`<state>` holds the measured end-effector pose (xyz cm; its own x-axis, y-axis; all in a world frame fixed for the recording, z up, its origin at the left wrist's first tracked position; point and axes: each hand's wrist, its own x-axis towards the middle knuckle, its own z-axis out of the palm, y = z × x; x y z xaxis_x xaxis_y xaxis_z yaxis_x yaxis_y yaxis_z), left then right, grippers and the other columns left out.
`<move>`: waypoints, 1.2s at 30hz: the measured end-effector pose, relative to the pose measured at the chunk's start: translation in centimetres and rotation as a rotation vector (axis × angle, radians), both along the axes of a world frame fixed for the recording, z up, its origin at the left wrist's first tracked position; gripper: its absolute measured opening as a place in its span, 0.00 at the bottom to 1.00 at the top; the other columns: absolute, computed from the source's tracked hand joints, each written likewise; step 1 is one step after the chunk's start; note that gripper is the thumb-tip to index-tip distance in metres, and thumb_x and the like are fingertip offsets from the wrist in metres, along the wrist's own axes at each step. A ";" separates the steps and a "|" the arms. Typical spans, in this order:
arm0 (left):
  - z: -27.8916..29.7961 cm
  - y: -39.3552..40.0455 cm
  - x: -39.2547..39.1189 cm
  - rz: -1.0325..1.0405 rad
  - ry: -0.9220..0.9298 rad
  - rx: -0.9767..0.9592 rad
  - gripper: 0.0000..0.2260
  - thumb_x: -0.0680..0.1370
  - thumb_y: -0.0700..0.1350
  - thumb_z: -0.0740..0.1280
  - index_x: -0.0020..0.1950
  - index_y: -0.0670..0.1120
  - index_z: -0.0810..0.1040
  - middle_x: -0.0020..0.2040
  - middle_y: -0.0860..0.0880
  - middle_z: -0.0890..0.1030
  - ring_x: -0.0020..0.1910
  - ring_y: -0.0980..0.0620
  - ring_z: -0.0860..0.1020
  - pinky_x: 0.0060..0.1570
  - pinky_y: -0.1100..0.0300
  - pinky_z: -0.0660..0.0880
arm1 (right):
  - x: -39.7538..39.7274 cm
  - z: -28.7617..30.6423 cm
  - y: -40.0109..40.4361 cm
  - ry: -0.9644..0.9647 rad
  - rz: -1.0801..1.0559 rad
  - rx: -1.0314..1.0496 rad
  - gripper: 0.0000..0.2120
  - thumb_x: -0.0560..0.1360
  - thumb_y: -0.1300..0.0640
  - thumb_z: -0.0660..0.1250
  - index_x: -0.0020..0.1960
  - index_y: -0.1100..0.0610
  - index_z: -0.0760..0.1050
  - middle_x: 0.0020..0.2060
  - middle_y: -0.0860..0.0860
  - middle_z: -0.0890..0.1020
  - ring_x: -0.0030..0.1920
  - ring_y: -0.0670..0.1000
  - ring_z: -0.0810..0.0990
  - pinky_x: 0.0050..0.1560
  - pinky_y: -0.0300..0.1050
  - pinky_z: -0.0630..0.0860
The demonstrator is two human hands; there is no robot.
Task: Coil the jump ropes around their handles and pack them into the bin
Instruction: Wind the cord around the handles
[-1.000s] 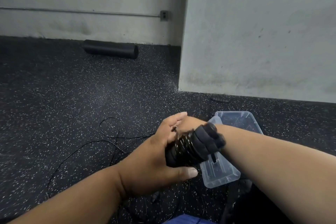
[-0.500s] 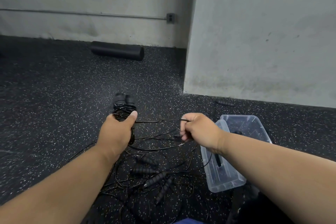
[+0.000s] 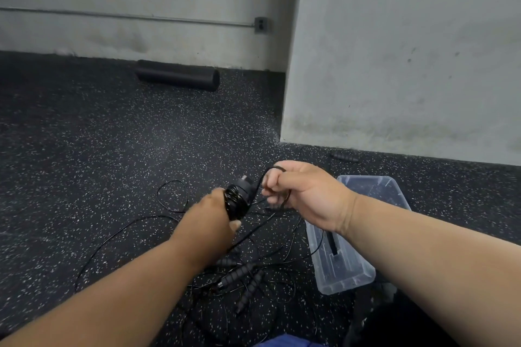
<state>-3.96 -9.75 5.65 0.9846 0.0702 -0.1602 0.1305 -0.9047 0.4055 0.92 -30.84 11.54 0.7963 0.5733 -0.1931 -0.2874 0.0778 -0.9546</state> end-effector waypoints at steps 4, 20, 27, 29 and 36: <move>-0.7 -1.4 -0.8 -0.266 0.069 0.205 0.23 0.76 0.59 0.73 0.66 0.52 0.72 0.59 0.51 0.81 0.56 0.48 0.80 0.58 0.54 0.77 | -1.6 2.4 0.2 -0.380 0.398 -0.432 0.13 0.74 0.66 0.63 0.39 0.51 0.82 0.34 0.49 0.85 0.37 0.56 0.81 0.41 0.59 0.79; 4.0 -3.8 -3.9 -0.457 -0.186 -0.084 0.22 0.72 0.73 0.65 0.53 0.57 0.76 0.43 0.59 0.78 0.43 0.59 0.76 0.42 0.62 0.71 | 0.0 3.5 -0.9 -0.106 0.330 -0.257 0.20 0.66 0.71 0.53 0.47 0.59 0.80 0.31 0.54 0.75 0.24 0.45 0.67 0.25 0.36 0.62; 4.6 -2.3 -3.3 -0.428 -0.256 -0.166 0.26 0.71 0.70 0.67 0.65 0.59 0.77 0.51 0.61 0.80 0.51 0.61 0.76 0.52 0.66 0.73 | 0.9 3.1 -1.2 0.042 0.103 -0.153 0.21 0.73 0.76 0.54 0.45 0.59 0.82 0.32 0.51 0.77 0.27 0.46 0.73 0.27 0.35 0.67; 4.7 -2.1 -3.3 -0.422 -0.266 -0.186 0.26 0.70 0.69 0.69 0.65 0.60 0.77 0.50 0.62 0.80 0.50 0.61 0.76 0.51 0.68 0.72 | 0.8 3.3 -1.2 0.097 0.065 -0.117 0.20 0.74 0.76 0.54 0.43 0.58 0.79 0.33 0.52 0.77 0.28 0.46 0.75 0.26 0.34 0.68; 4.5 -2.1 -2.8 -0.321 -0.299 -0.348 0.26 0.68 0.66 0.73 0.63 0.61 0.75 0.47 0.61 0.82 0.48 0.59 0.80 0.50 0.60 0.78 | 1.1 2.8 -1.5 0.307 -0.043 -0.028 0.18 0.71 0.72 0.58 0.32 0.55 0.78 0.37 0.53 0.81 0.40 0.52 0.79 0.49 0.46 0.77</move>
<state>-6.79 -11.81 10.15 0.9540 -0.2475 0.1694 -0.2960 -0.6859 0.6647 2.03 -32.38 14.39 0.7218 0.5310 -0.4439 -0.5599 0.0710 -0.8255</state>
